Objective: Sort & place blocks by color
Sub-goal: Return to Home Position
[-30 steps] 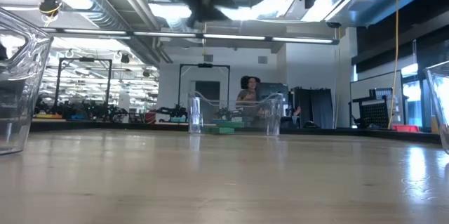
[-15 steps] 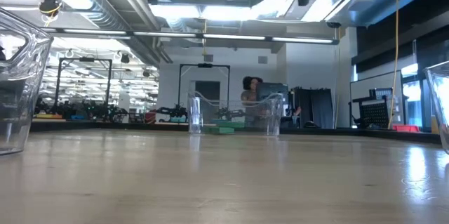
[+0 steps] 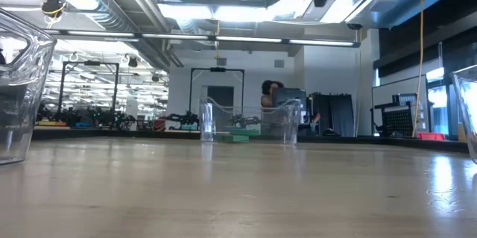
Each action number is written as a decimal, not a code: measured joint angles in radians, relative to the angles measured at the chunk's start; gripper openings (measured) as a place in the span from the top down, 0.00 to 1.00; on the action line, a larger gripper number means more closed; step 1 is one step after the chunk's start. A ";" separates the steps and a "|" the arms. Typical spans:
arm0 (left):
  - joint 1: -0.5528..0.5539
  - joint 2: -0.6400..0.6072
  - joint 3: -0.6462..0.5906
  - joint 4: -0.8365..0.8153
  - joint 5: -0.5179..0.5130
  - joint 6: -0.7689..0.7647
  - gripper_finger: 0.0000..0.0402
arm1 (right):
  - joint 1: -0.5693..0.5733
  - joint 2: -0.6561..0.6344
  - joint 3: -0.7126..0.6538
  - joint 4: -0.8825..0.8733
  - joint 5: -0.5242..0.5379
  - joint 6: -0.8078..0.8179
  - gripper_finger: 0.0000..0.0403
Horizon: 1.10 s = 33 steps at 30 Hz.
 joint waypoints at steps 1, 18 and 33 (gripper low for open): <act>0.000 0.000 0.000 0.000 0.001 0.003 0.57 | 0.000 0.000 0.000 0.003 0.000 0.004 0.37; 0.000 0.001 0.000 -0.035 0.063 -0.005 0.57 | 0.000 0.000 0.000 0.006 0.002 -0.007 0.37; -0.018 -0.134 -0.002 -0.165 0.165 -0.010 0.84 | 0.000 0.000 0.000 0.005 0.002 -0.007 0.37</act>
